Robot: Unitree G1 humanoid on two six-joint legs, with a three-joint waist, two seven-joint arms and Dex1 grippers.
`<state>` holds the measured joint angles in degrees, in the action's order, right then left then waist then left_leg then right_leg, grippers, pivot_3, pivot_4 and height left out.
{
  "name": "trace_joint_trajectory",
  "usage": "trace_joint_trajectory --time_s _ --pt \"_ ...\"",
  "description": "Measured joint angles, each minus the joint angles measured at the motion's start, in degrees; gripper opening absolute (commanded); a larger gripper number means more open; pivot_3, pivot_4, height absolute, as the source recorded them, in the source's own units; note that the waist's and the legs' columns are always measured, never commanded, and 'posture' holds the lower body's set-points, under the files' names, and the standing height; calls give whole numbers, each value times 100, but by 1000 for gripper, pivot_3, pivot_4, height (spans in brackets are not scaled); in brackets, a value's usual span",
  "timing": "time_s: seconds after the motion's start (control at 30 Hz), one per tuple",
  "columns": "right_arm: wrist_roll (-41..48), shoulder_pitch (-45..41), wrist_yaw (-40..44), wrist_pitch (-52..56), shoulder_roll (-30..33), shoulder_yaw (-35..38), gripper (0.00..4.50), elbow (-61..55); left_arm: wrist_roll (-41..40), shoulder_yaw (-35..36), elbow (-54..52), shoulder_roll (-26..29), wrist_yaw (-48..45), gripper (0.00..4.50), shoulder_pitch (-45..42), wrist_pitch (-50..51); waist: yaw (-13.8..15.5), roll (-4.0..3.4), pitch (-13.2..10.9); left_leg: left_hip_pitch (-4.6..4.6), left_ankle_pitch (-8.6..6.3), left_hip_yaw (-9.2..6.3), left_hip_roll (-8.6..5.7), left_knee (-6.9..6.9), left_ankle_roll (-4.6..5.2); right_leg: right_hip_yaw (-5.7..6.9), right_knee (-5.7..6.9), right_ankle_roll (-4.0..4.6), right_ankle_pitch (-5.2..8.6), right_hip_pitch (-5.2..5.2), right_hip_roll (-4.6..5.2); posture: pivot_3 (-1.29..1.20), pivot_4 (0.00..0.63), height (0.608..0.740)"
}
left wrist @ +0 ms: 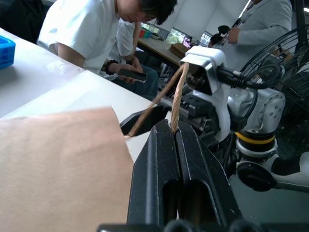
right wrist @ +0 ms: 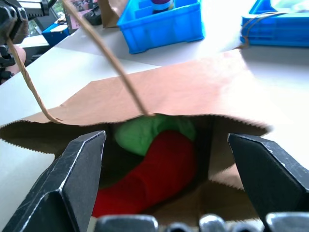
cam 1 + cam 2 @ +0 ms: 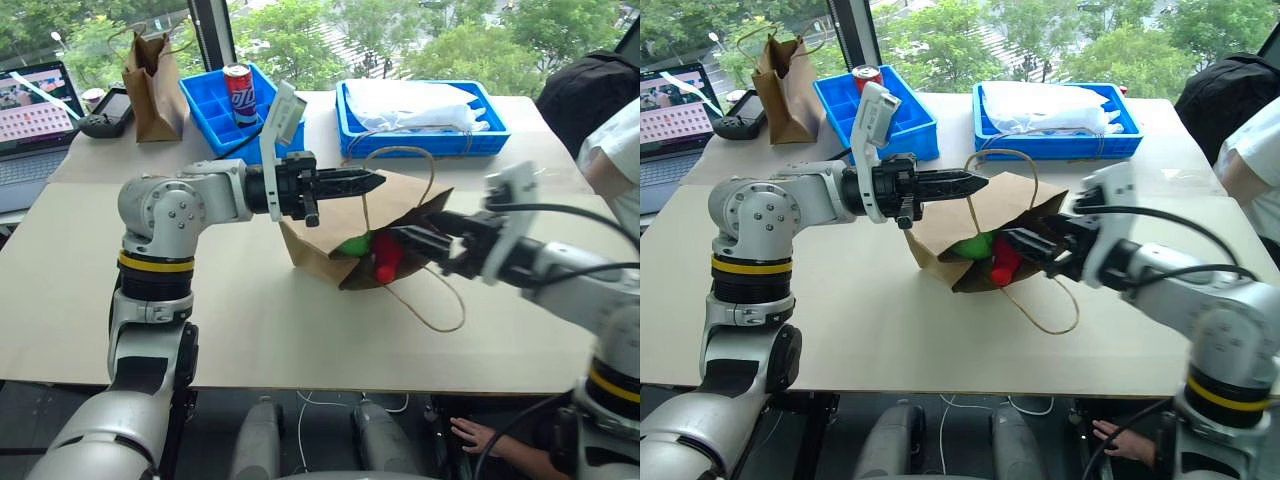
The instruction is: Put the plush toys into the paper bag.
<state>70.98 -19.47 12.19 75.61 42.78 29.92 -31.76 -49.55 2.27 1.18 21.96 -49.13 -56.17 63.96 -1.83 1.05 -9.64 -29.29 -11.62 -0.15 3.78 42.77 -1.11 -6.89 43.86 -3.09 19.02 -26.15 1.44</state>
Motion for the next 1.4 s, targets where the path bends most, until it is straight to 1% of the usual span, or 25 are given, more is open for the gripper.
trace_joint_trajectory --time_s 0.07,0.17,0.27,0.3,0.37,0.5,0.6,0.67,0.7,0.8,0.83,0.87,0.93,0.97,1.03,1.2,1.27,1.37,1.4 --pt "126 558 21 50 169 243 4473 -10 0 -1 9 4 -15 0 1 -5 5 1 0 0 0 0 0 1 0 0 1 0 0 1 0 0 150 665" --pt "281 1210 31 37 189 424 4473 36 1 -27 47 -16 -41 0 -3 -16 -37 0 0 8 2 2 -1 3 3 -5 6 -1 0 4 -1 0 150 665" --pt "177 1800 115 -74 119 420 4473 97 7 -33 74 -8 -53 0 -3 -28 -61 1 0 11 6 2 -1 2 9 -5 6 -9 4 5 -2 0 150 665" --pt "88 2056 187 -161 9 296 4473 133 11 -34 84 -2 -61 0 -2 -32 -67 1 0 11 6 2 0 2 9 -5 6 -9 4 5 -2 0 150 665" --pt "-61 2263 285 -261 -105 62 4473 159 14 -43 87 0 -78 0 -3 -36 -79 0 0 11 6 2 -1 1 9 -6 6 -9 3 5 -2 0 150 665" --pt "-389 2432 489 -555 -345 -490 4473 239 45 -62 96 4 -108 0 -2 -71 -73 0 0 11 6 2 -2 2 9 -6 6 -10 3 5 -2 0 150 665" --pt "-406 2478 643 -738 -612 -679 3738 292 52 -62 100 22 -108 0 -3 -141 -65 1 0 11 6 1 0 1 9 -4 3 -9 3 6 -2 0 150 665" --pt "-198 2516 718 -748 -795 -732 3112 313 58 -62 102 30 -108 0 -3 -142 -61 0 -1 10 6 2 -1 2 9 -5 4 -8 3 6 -1 0 150 665" --pt "-107 2517 755 -756 -802 -726 2660 313 59 -62 102 33 -108 0 -3 -143 -62 0 -1 10 6 2 -1 2 9 -5 3 -8 3 6 -1 0 150 665" --pt "252 2526 1000 -810 -720 -637 1717 279 77 -61 102 68 -106 0 -2 -144 -61 1 -1 10 6 2 -1 3 9 -5 4 -9 3 7 -2 0 150 665" --pt "390 2524 1084 -829 -662 -610 1306 246 90 -61 102 88 -106 0 -3 -148 -63 1 -1 10 6 1 -1 3 9 -4 4 -10 3 7 -2 0 150 665" --pt "525 2508 1143 -858 -594 -593 1012 206 107 -61 104 115 -106 0 -3 -150 -67 0 -1 10 6 2 -1 2 9 -6 5 -9 3 6 -2 0 150 665" --pt "930 2293 1180 -952 -462 -524 254 133 172 -62 122 230 -143 0 -3 -207 -84 1 -1 11 6 1 0 2 9 -6 5 -9 3 6 -3 0 150 665" --pt "1102 2127 1164 -1043 -413 -496 88 91 241 -62 172 289 -171 0 -17 -276 -89 1 -1 13 6 1 0 2 9 -5 6 -9 2 6 -4 0 150 665" --pt "1284 1909 1081 -1157 -352 -488 88 53 305 -63 217 376 -231 0 -23 -373 -80 2 -2 13 6 -2 3 2 9 -2 6 -9 3 7 -6 0 150 665" --pt "1796 622 448 -1634 -360 -739 88 209 680 -82 619 535 -394 0 -212 -786 -66 4 -3 12 7 -1 2 3 9 -3 2 -9 2 7 -5 0 150 665" --pt "1843 210 266 -1767 -399 -870 88 346 762 -78 711 577 -446 0 -251 -920 -53 4 -3 9 7 -1 1 2 9 -2 0 -4 -1 7 -5 0 150 665" --pt "1913 -787 -133 -2014 -528 -1157 88 769 971 -77 1034 525 -429 0 -415 -1226 -45 5 -4 2 7 0 0 2 9 -2 0 2 -5 0 -3 0 150 665" --pt "1929 -978 -206 -2061 -538 -1180 88 837 997 -72 1064 500 -424 0 -450 -1301 -31 5 -4 2 7 -1 1 1 9 -1 -1 1 -4 1 -3 0 150 665"
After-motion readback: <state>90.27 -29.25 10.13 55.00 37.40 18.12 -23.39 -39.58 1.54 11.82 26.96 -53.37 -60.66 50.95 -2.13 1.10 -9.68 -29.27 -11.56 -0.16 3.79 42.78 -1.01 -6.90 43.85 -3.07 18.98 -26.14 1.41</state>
